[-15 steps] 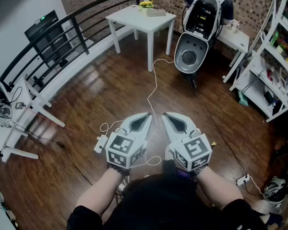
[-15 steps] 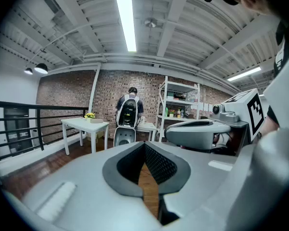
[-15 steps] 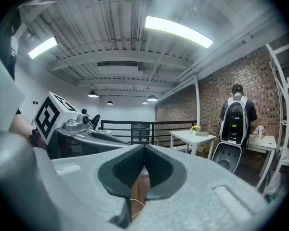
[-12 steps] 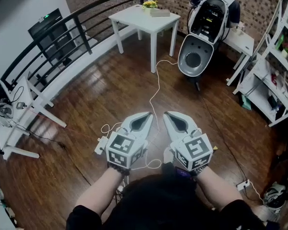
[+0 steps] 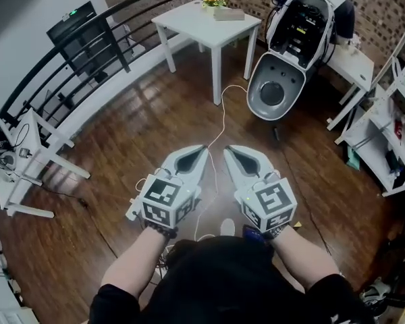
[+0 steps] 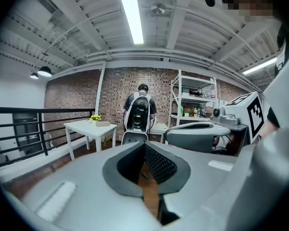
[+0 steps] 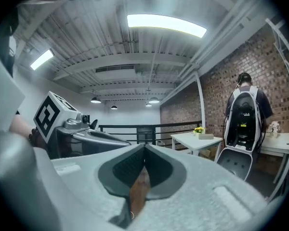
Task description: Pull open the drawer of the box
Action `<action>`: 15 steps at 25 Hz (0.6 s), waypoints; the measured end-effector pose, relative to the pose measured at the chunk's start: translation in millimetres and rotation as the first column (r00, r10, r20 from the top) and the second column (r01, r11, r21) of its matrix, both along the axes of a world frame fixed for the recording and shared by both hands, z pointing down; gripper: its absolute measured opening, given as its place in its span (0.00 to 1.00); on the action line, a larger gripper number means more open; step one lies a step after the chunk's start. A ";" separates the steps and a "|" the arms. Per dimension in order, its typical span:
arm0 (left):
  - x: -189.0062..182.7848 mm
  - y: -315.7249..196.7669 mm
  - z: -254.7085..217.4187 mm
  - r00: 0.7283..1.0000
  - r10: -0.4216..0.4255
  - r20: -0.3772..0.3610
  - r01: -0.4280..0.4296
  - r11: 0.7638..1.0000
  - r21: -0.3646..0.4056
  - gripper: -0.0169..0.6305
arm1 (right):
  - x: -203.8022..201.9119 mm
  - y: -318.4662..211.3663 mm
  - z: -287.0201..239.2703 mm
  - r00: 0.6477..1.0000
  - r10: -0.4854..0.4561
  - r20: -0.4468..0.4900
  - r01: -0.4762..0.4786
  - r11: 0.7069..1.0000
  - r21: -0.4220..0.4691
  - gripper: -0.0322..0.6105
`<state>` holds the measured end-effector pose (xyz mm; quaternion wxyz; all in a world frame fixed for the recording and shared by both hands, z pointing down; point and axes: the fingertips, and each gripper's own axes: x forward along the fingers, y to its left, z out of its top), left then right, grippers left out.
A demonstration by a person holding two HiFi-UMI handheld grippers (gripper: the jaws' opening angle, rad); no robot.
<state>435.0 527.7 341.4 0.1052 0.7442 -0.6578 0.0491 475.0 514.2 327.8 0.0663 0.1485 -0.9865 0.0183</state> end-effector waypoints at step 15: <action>-65.9 -127.7 -1.0 0.998 0.007 -0.061 -0.009 0.999 -0.032 0.05 | -67.8 -125.1 -6.1 1.000 0.000 -0.009 0.000 1.000 -0.013 0.04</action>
